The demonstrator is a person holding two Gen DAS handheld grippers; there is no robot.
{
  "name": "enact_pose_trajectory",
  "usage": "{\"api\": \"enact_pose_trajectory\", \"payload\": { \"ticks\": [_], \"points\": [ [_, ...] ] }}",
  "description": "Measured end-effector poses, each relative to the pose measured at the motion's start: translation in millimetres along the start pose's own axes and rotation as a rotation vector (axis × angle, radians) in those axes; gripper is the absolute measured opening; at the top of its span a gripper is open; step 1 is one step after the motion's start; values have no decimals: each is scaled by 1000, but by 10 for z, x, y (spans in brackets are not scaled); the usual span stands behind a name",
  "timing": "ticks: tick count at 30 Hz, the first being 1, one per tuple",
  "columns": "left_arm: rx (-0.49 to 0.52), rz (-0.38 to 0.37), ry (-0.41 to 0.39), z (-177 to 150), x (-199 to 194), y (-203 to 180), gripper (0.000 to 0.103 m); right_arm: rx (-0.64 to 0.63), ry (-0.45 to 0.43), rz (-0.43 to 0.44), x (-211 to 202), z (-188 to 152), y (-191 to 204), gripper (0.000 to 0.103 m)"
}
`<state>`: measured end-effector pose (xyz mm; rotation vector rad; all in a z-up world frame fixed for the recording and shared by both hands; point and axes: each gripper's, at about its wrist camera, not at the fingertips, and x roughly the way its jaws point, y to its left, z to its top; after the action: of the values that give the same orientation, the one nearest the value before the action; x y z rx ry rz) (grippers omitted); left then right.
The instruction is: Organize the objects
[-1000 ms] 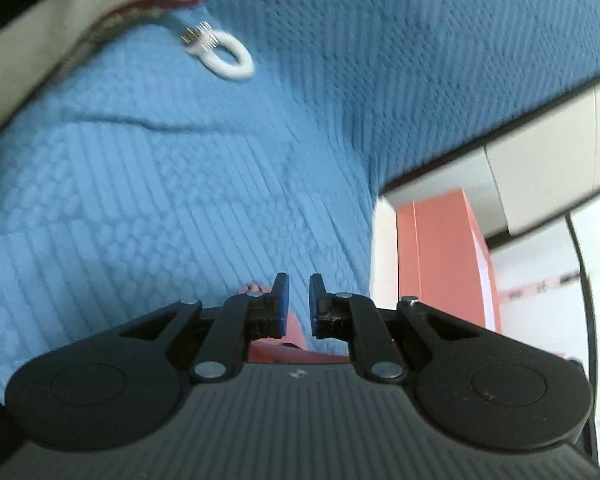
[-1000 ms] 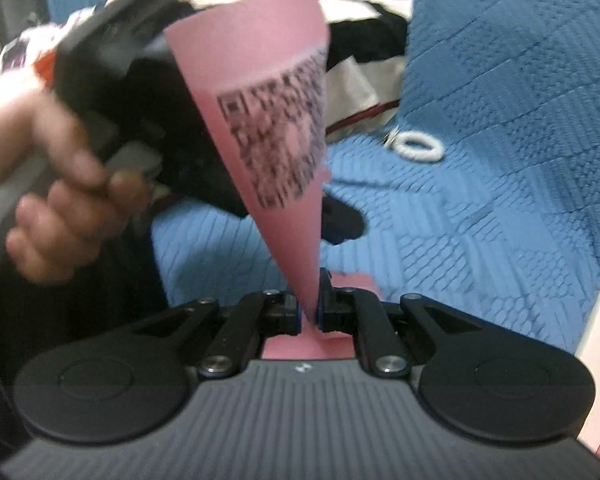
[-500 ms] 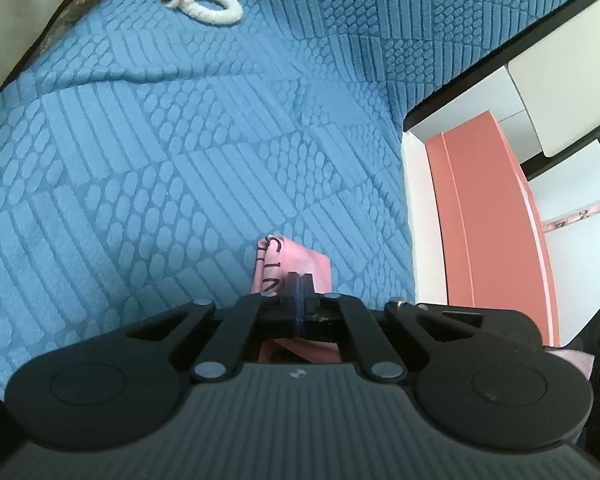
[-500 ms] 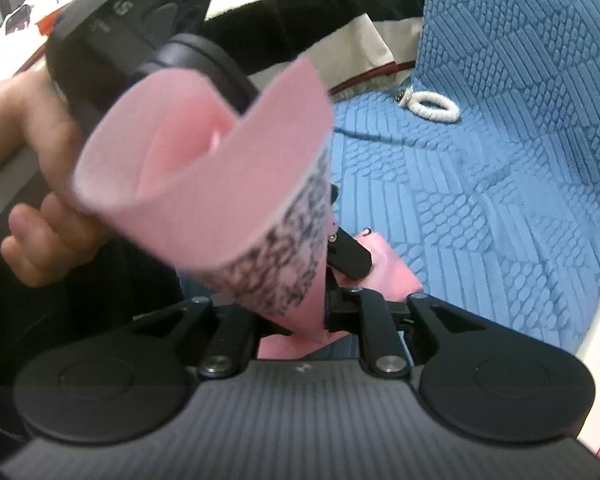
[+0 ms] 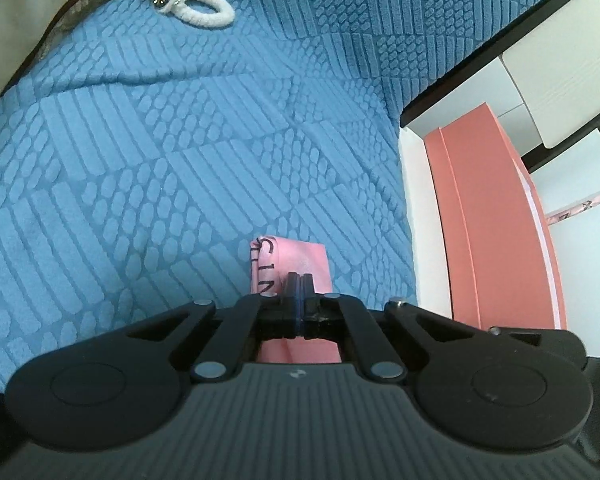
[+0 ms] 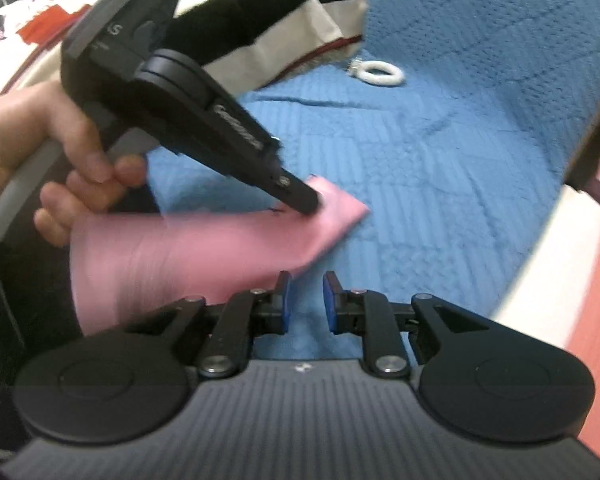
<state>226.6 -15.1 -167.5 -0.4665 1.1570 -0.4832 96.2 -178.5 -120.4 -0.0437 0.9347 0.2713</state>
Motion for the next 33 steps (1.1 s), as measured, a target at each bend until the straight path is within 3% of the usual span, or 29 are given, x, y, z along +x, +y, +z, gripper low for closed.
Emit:
{"api": "enact_pose_trajectory", "payload": {
  "ticks": [4,9,20,27,33],
  "points": [
    [13,9,-4,-13,-11,-13,0,108,-39,-9,-5,55,-142,21],
    [15,14,-12,-25,-13,-37,0,198,-114,78,154,265,-166,21],
    [-17,43,-87,-74,-236,-36,1,110,-15,89,635,382,46,21],
    [-34,51,-152,-312,-596,-78,1,260,0,134,672,353,-120,16],
    [11,61,-151,-561,-661,-178,1,328,-3,155,681,330,-183,15]
  ]
}}
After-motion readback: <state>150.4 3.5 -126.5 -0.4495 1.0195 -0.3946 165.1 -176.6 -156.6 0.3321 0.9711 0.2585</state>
